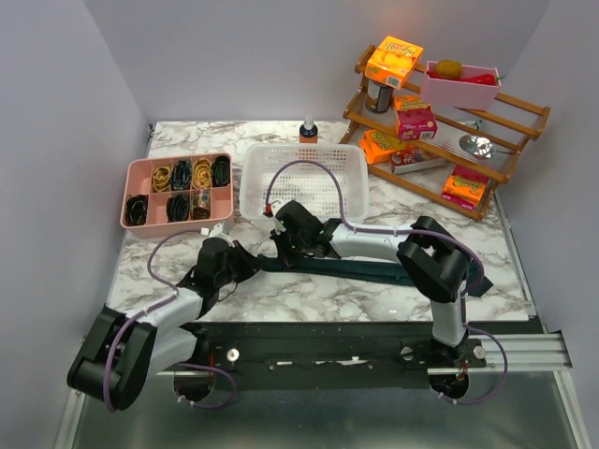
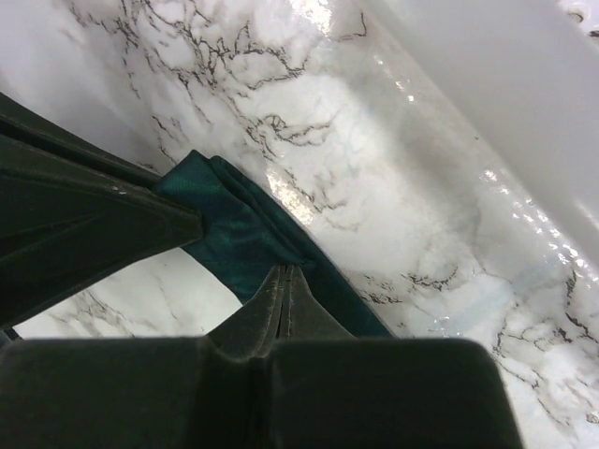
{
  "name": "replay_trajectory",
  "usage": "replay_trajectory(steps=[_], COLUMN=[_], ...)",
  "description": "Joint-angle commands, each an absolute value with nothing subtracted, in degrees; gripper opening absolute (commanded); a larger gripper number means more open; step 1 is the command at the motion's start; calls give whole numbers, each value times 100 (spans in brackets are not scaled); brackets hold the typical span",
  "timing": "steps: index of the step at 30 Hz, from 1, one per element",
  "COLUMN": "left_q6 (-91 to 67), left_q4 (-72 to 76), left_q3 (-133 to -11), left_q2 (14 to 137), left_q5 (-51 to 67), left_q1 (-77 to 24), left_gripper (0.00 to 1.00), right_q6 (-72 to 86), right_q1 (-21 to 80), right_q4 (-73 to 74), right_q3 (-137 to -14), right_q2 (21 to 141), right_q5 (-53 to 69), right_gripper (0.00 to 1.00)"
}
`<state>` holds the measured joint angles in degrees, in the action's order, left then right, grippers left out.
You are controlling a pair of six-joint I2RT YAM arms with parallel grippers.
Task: Roll the ties
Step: Roll the tie at the center of the board.
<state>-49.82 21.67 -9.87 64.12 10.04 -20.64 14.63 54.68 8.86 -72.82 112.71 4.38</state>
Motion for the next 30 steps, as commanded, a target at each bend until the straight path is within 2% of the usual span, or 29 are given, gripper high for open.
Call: replay_trajectory(steps=[1, 8, 16, 23, 30], left_q6=[-4852, -4404, -4315, -4386, -4386], left_q4=[654, -535, -1063, -1230, -897], left_q3=[-1230, -1880, -2460, -2847, -2874], left_q2=[5636, 5229, 5809, 5985, 5836], left_q5=[475, 53, -728, -1133, -1020], left_q1=[-2092, -2302, -3031, -3366, -3568], left_gripper=[0, 0, 0, 0, 0], right_q6=[1388, 1521, 1582, 1626, 1696], right_q1=[5440, 5493, 5555, 5590, 5616], right_q4=[967, 809, 791, 800, 765], right_q3=[-7286, -7347, -7400, -7392, -7374], right_q2=[11232, 11373, 11373, 11364, 11452], right_q5=[676, 922, 975, 1046, 1055], right_gripper=[1, 1, 1, 1, 1])
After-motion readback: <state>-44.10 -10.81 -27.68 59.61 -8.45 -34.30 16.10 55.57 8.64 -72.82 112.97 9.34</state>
